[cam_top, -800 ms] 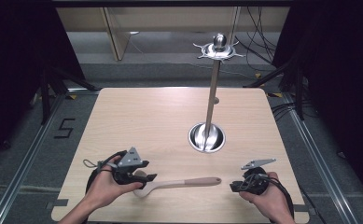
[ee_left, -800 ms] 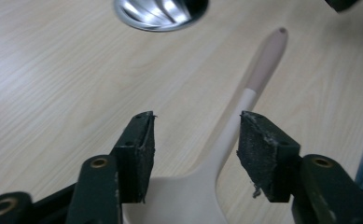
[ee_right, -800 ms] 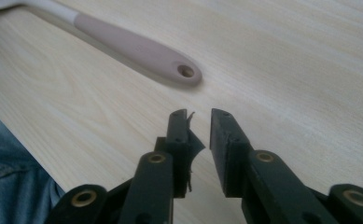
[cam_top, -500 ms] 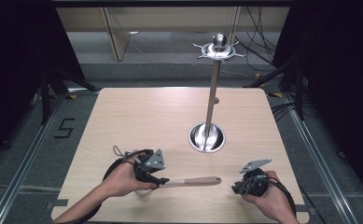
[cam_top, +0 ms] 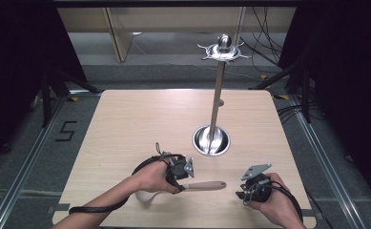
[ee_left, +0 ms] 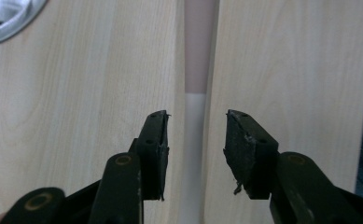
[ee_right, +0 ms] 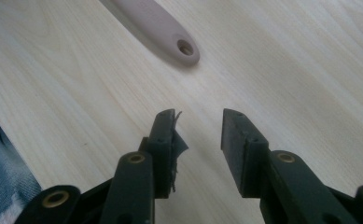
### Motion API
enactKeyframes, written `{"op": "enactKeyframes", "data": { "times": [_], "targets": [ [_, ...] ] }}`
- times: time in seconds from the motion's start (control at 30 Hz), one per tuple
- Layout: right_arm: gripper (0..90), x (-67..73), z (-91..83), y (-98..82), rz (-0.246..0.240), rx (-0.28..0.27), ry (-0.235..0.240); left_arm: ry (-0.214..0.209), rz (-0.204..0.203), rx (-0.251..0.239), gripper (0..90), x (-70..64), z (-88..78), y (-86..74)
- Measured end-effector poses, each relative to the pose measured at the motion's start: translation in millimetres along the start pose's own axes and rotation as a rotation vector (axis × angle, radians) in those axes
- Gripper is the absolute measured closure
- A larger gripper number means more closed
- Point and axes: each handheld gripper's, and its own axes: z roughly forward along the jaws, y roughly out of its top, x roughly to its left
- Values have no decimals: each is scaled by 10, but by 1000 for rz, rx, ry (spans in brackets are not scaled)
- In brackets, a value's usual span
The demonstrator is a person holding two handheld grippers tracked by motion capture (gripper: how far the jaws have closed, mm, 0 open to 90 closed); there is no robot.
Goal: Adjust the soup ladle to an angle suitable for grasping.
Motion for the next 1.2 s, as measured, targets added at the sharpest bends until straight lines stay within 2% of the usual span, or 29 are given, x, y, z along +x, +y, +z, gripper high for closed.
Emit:
{"op": "enactKeyframes", "data": {
  "times": [0.03,0.1,0.17,0.2,0.3,0.37,0.43,0.53,0.6,0.63,0.67,0.77,0.83,0.93,1.0,1.07,1.13,1.17,1.2],
  "targets": [
    [652,-1,-2,1,0,0,0,-11,-4,14,591,7,45,17],
    [648,15,-8,-5,31,2,2,-22,-14,29,590,29,106,41],
    [642,-8,3,-12,17,-7,-11,-36,-20,37,591,47,153,59],
    [641,-7,8,-14,22,-6,-13,-58,-42,39,590,45,177,67],
    [637,-9,12,-25,16,-2,-11,-61,-33,51,591,56,232,96],
    [634,10,10,-22,44,4,0,-58,-23,57,594,58,268,111],
    [630,-7,19,-19,19,-5,-1,-62,-22,62,605,58,299,123],
    [625,1,27,-20,23,-3,-4,-49,-17,50,655,65,330,138],
    [623,-7,32,-26,11,-8,-6,-58,-31,59,674,60,343,144],
    [623,13,20,-25,41,7,2,-61,-32,64,682,59,352,148],
    [622,13,24,-26,42,3,1,-53,-18,71,686,63,359,155],
    [621,26,25,-27,55,11,12,-57,-27,82,719,60,366,176],
    [620,21,26,-29,52,9,9,-52,-12,87,740,60,366,186],
    [617,-2,36,-30,27,-3,5,-52,-16,95,751,43,369,197],
    [615,0,37,-32,29,-3,5,-44,-3,102,757,39,368,207],
    [611,5,34,-34,35,-3,3,-38,4,101,760,26,366,205],
    [606,29,26,-39,73,10,4,-33,13,95,762,21,345,193],
    [604,28,23,-41,75,10,6,-29,7,79,763,17,313,180],
    [601,-9,36,-47,47,-8,-5,-21,12,70,763,24,290,175]
  ]
}}
